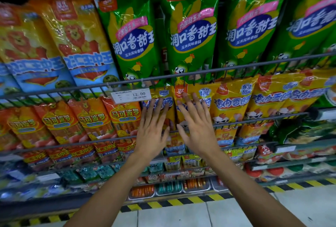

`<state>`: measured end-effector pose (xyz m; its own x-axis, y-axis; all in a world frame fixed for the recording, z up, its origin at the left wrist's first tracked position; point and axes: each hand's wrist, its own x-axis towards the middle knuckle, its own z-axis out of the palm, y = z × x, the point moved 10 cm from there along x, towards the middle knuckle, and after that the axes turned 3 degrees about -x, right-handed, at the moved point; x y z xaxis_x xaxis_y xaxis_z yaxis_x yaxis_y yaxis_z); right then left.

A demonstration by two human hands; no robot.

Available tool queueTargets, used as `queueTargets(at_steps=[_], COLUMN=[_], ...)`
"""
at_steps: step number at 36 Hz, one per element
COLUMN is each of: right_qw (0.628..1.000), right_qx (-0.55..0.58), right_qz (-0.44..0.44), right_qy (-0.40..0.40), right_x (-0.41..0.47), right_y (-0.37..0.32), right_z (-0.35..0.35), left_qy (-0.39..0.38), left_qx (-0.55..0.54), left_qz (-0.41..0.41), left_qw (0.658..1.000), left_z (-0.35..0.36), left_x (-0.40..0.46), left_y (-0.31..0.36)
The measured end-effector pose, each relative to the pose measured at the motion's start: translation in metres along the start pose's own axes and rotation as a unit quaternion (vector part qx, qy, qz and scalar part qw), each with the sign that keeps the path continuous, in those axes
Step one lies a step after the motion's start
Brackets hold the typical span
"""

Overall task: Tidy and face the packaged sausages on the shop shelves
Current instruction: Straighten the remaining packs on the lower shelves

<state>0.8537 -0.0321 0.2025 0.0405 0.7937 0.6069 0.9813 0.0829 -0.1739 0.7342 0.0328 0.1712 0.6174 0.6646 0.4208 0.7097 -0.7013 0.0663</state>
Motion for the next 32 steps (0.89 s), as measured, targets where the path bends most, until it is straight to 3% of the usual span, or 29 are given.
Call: queueTargets(at_steps=[12,21,32], right_qw=[0.996,0.997,0.977], right_qx=[-0.07,-0.011,0.058], right_qz=[0.053,0.082,0.201], right_qy=[-0.016,-0.011,0.038], right_x=[0.004,-0.024,-0.066], right_y=[-0.006,0.013,0.105], right_z=[0.003,-0.026,-0.06], left_qy=[-0.025,-0.008,-0.001], left_qx=[-0.007,-0.134,-0.236], left_qz=[0.026,0.023,0.134], left_qw=[0.999,0.991,0.962], left_z=[0.0,0.007,0.0], left_x=[-0.014,-0.024,-0.007], left_y=[-0.011,-0.003,0.092])
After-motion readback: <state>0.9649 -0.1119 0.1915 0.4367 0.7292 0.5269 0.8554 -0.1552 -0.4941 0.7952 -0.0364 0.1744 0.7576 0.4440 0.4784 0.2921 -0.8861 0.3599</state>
